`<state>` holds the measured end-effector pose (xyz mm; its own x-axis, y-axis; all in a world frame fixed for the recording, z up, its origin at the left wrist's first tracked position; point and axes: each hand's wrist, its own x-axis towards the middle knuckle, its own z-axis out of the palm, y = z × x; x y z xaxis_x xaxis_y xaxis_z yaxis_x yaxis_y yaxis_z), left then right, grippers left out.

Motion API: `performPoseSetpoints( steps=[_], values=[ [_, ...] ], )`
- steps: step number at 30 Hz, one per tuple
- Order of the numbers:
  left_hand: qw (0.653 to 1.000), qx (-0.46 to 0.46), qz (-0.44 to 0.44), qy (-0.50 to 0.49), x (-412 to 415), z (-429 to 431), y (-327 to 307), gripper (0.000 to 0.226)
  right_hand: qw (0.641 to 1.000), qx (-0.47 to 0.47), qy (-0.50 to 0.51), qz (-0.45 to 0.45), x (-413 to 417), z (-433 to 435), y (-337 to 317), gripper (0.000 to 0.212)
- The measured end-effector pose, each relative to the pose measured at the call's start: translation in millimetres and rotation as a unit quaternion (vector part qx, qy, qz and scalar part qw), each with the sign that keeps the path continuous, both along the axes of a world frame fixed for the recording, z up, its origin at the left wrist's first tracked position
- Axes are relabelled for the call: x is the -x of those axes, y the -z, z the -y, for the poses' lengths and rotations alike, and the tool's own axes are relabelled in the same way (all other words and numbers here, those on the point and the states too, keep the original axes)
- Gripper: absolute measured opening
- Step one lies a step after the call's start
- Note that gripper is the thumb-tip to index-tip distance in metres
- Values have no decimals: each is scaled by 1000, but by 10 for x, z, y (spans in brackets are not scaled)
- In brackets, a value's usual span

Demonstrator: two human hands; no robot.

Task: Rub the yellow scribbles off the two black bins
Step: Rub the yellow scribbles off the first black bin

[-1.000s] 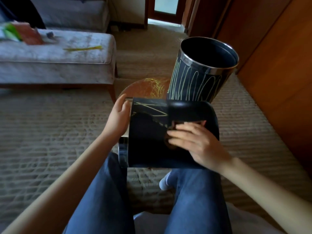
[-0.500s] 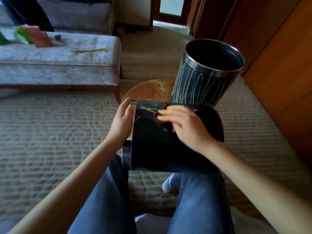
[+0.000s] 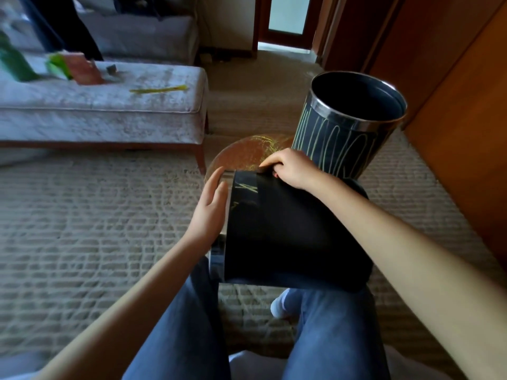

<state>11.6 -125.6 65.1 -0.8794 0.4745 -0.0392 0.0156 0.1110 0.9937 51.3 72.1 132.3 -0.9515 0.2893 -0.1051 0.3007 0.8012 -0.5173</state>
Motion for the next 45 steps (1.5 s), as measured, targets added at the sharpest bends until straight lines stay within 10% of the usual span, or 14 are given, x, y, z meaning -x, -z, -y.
performPoseSetpoints(
  steps=[11, 15, 21, 27, 31, 35, 40, 45],
  values=[
    [998, 20, 62, 4, 170, -131, -96, 62, 932, -188, -174, -257, -1012, 766, 487, 39],
    [994, 69, 84, 2, 208, -168, -181, 31, 925, -145, -179, -303, -1233, 722, 401, 34],
    [988, 32, 148, -2, 227, -191, -276, 33, 922, 34, 97, -374, -1303, 415, -88, 26],
    [996, 1, 89, -7, 49, -190, -254, 37, 810, 296, 338, -377, -1162, 91, -235, 28],
    [997, 7, 71, -7, -54, -190, -184, 35, 893, 34, 292, -340, -1200, -69, -60, 22],
    [996, 48, 67, 29, 86, -231, -137, 25, 891, -304, 205, -269, -1318, -319, 181, 34],
    [992, 65, 85, 63, 503, -412, 274, 71, 899, -356, 143, -213, -1328, -256, 317, 40],
    [996, 47, 60, 46, 123, -307, -139, 58, 922, -331, 65, -188, -1357, -213, 503, 45]
  ],
)
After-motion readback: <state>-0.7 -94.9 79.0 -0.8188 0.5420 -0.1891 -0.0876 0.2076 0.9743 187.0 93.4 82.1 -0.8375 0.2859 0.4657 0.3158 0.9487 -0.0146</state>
